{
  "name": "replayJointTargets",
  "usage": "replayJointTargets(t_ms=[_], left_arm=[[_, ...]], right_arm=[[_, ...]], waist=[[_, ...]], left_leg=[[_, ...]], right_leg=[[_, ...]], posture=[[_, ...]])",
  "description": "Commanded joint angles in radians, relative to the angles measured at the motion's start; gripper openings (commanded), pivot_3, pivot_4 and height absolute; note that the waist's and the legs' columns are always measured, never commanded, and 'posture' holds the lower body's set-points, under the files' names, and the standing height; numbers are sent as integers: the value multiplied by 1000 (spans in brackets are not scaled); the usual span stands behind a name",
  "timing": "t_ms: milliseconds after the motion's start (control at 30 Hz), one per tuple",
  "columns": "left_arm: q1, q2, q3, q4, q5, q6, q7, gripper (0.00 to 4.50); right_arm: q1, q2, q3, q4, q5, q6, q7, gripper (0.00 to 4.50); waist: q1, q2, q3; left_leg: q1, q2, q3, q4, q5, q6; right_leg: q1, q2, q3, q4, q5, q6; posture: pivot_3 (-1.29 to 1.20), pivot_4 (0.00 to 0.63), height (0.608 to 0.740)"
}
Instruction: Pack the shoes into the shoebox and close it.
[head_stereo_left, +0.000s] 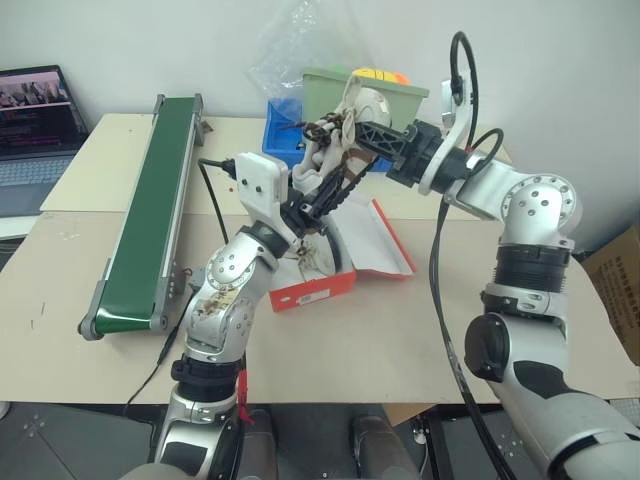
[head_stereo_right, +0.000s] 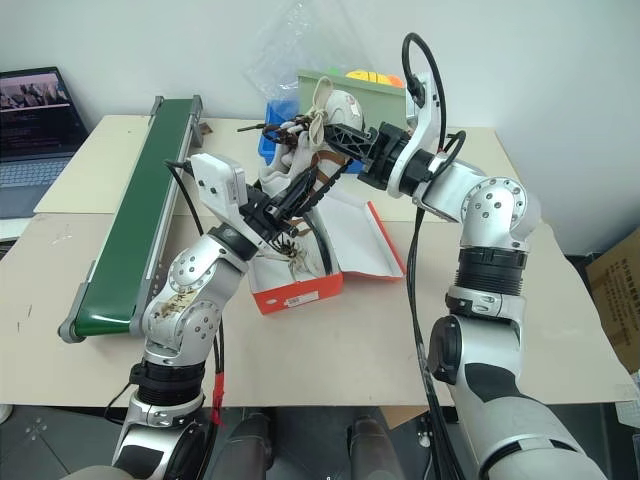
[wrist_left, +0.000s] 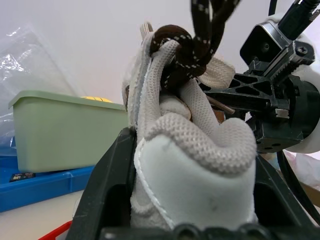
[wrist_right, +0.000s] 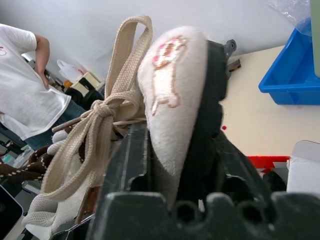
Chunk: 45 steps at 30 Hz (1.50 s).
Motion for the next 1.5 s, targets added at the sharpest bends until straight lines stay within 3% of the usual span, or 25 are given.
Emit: replayJointTargets(t_ms=[33,100,133,300,500,633,833,1100,1500], left_arm=[[-13,0,0,-48,-3,-1,6,1844],[-15,-1,8,-58,-14,12,14,1844],[-13,0,15,-66,-25,21,16,2628],[4,39,75,-139,-67,87,41,4468],[29,114,177,-219,-110,178,90,4468],[89,223,239,-249,-62,213,112,4468],[158,263,258,-264,-7,198,156,4468],[250,185,216,-380,32,223,243,4468],[299,172,229,-474,38,272,304,4468]], right_arm=[[-36,0,-15,-33,30,-32,9,434],[-38,0,-11,-31,27,-35,11,430],[-40,0,-10,-29,27,-36,11,427],[-44,-4,10,-8,-5,-59,9,413],[-55,-32,77,5,-60,-88,34,413],[-70,-79,354,-17,-264,-153,84,413],[-96,-76,555,13,-390,-195,204,413],[-96,-15,651,140,-508,-276,281,413],[-99,75,698,309,-654,-460,339,413]], waist=[[0,0,0],[0,0,0],[0,0,0],[-2,0,0],[-4,0,0],[-6,0,0],[-7,0,0],[4,0,0],[0,0,0]], left_leg=[[0,0,0,0,0,0],[0,0,0,0,0,0],[0,0,0,0,0,0],[0,0,0,0,0,0],[0,0,0,0,0,0],[0,0,0,-1,0,0],[-1,0,0,-1,0,0],[-1,0,0,-1,0,0],[-1,0,0,-1,0,0]], right_leg=[[0,0,0,0,0,0],[0,0,0,0,0,0],[0,0,0,0,0,0],[0,0,0,0,0,0],[0,0,0,0,0,0],[-1,0,0,0,0,0],[-2,0,0,0,0,0],[-1,0,-1,0,0,0],[-2,0,-1,0,0,0]], posture=[[0,150,740],[0,150,740],[0,150,740],[0,150,740],[0,150,740],[0,150,740],[0,150,740],[0,150,740],[0,150,740]])
